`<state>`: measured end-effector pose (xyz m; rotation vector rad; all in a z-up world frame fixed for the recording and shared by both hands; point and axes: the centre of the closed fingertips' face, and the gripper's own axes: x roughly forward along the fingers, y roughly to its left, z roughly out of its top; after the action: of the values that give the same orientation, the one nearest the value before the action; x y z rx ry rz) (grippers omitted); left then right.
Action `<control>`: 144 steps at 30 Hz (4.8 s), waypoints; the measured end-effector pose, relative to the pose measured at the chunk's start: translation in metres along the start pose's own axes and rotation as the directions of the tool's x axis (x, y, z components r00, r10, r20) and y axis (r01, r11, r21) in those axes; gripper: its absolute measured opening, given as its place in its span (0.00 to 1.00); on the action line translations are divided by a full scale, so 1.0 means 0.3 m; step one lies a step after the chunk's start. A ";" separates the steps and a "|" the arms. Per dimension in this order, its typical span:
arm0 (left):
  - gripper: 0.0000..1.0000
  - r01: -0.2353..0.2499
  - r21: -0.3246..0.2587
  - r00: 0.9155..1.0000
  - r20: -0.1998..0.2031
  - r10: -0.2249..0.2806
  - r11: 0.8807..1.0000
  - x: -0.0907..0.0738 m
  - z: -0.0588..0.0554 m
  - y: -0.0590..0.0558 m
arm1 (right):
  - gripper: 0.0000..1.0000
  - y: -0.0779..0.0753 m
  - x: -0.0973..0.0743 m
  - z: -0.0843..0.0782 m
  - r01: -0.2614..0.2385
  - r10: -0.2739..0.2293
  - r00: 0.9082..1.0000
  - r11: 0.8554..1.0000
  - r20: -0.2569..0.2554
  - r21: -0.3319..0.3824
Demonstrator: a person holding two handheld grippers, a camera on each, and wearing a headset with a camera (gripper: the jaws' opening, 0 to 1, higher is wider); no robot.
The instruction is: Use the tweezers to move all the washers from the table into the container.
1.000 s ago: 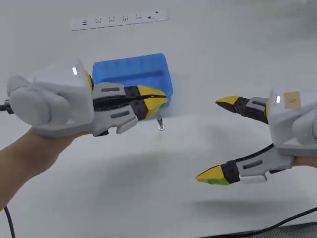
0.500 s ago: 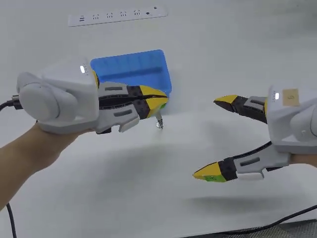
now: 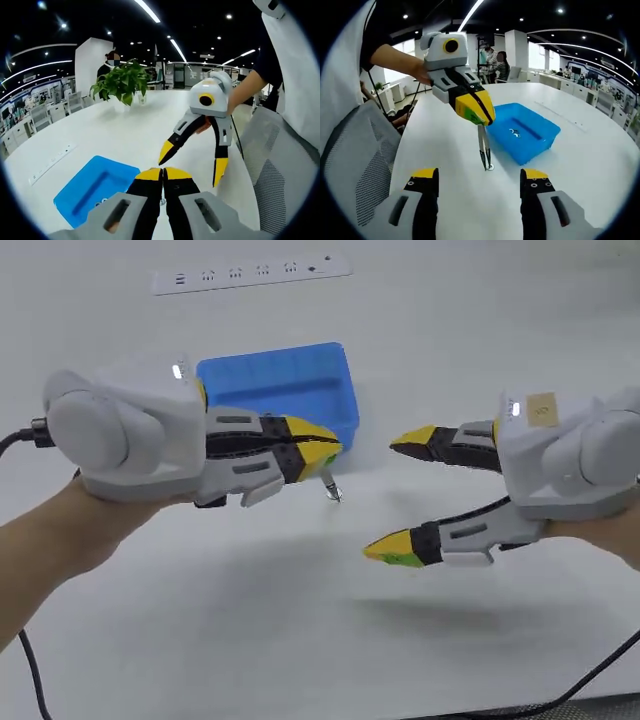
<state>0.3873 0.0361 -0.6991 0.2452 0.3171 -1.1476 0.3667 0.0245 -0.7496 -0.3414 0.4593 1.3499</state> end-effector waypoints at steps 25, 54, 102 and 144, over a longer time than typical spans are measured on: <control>0.04 0.042 -0.031 0.999 -0.016 -0.042 0.999 0.013 -0.010 -0.010 | 0.27 -0.033 0.165 0.042 -0.168 0.167 0.986 0.982 -0.018 -0.088; 0.16 0.055 -0.038 0.998 -0.003 -0.055 0.998 0.017 0.019 -0.047 | 0.10 0.009 0.167 0.027 -0.232 0.229 0.973 0.961 -0.036 -0.151; 0.71 -0.186 -0.142 0.978 0.064 0.197 0.972 -0.340 0.005 -0.019 | 0.09 0.045 0.100 0.345 -0.178 0.200 0.977 0.955 0.073 -0.237; 0.99 -0.236 -0.202 0.970 0.006 0.243 0.950 -0.342 -0.049 0.039 | 0.10 -0.257 0.312 0.257 -0.079 0.096 0.993 0.970 0.065 -0.230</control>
<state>0.3579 0.1331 -0.6748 0.0849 0.3626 -0.8715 0.4660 0.1269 -0.7322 -0.4606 0.2586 1.5009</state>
